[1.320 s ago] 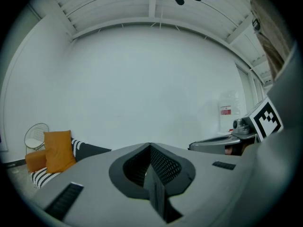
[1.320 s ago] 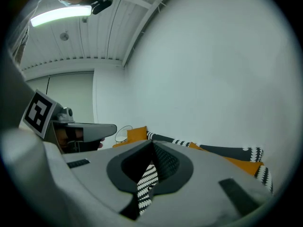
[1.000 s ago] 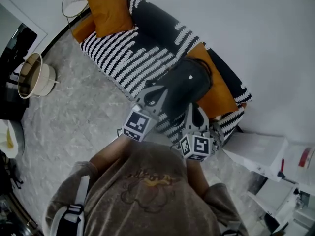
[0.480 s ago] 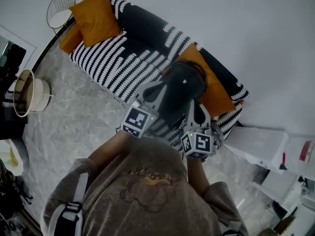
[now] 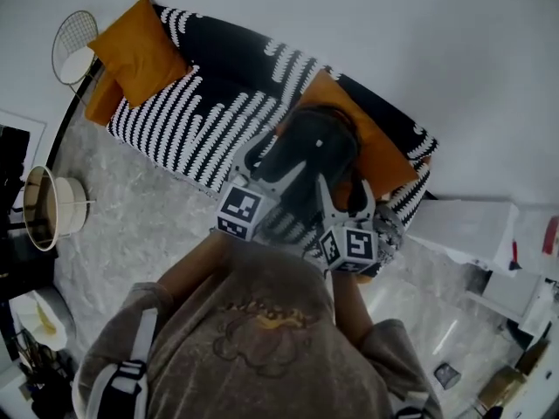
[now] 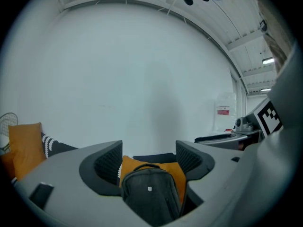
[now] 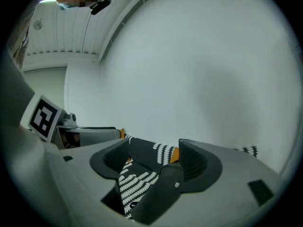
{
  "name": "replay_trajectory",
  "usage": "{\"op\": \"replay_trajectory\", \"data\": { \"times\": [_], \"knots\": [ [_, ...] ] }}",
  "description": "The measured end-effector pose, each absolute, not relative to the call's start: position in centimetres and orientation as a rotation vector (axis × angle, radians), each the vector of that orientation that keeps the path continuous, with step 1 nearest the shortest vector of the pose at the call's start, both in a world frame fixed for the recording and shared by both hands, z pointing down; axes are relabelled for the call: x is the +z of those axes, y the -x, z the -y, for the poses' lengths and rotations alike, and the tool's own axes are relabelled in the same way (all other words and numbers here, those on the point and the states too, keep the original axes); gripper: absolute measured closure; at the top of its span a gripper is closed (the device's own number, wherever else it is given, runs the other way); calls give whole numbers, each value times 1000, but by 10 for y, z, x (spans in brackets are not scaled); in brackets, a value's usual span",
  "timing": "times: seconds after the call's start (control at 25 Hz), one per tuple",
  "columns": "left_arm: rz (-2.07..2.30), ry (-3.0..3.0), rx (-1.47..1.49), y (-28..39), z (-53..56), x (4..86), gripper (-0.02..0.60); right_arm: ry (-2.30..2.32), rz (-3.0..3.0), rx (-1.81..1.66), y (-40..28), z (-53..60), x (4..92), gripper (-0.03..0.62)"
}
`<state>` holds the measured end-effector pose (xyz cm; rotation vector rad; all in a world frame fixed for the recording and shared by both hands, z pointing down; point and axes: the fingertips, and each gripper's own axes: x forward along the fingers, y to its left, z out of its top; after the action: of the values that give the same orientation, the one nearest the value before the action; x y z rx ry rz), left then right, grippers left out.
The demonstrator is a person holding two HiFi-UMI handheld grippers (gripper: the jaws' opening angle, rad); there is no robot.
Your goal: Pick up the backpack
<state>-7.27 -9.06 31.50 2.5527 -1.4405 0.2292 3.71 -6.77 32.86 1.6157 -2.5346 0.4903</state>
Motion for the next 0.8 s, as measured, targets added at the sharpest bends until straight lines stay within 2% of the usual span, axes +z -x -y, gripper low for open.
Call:
{"op": "replay_trajectory", "data": {
  "times": [0.32, 0.8],
  "knots": [
    [1325, -2536, 358, 61, 120, 366, 221, -1695, 2396, 581, -57, 89, 379, 278],
    [1188, -2437, 566, 46, 172, 551, 221, -1781, 2106, 756, -106, 122, 559, 260]
  ]
}}
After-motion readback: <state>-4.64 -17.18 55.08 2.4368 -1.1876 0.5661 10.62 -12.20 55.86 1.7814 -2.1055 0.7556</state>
